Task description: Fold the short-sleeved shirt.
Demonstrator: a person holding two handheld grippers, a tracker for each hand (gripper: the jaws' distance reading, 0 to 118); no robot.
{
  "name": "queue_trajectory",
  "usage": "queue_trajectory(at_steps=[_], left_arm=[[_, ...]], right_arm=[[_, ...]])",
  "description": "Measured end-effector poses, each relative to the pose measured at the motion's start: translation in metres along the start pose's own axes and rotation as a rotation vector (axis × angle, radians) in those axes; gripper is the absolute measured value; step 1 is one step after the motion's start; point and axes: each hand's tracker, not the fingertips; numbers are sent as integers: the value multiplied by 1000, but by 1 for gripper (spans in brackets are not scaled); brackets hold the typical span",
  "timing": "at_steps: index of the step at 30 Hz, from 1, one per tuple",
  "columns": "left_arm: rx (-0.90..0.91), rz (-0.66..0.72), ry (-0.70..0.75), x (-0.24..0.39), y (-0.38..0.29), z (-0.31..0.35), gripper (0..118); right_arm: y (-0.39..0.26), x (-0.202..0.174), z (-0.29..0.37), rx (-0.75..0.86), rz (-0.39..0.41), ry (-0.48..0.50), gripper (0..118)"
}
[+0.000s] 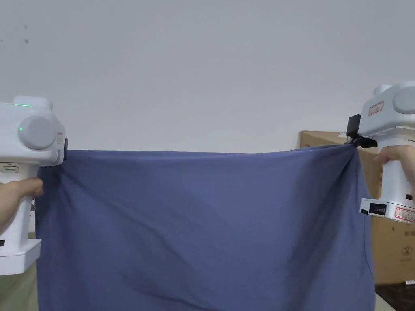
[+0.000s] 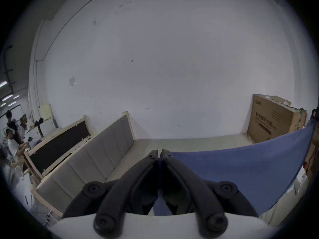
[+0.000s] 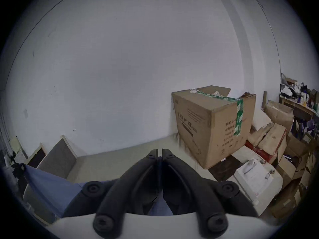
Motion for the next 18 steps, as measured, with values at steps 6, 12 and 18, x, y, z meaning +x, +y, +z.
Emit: queue_trajectory(at_steps=[6,12,18], left_arm=[[8,77,-7,-4,44,-57,2],[83,71,60,-3,101,-103,2],[175,65,127,-4,129,-132,2]], right_arm=[[41,-34,-49,33,27,-8,3],[87,-66,-88,67,-19,23,3],[116,-93,-114,102,-7,48,3]])
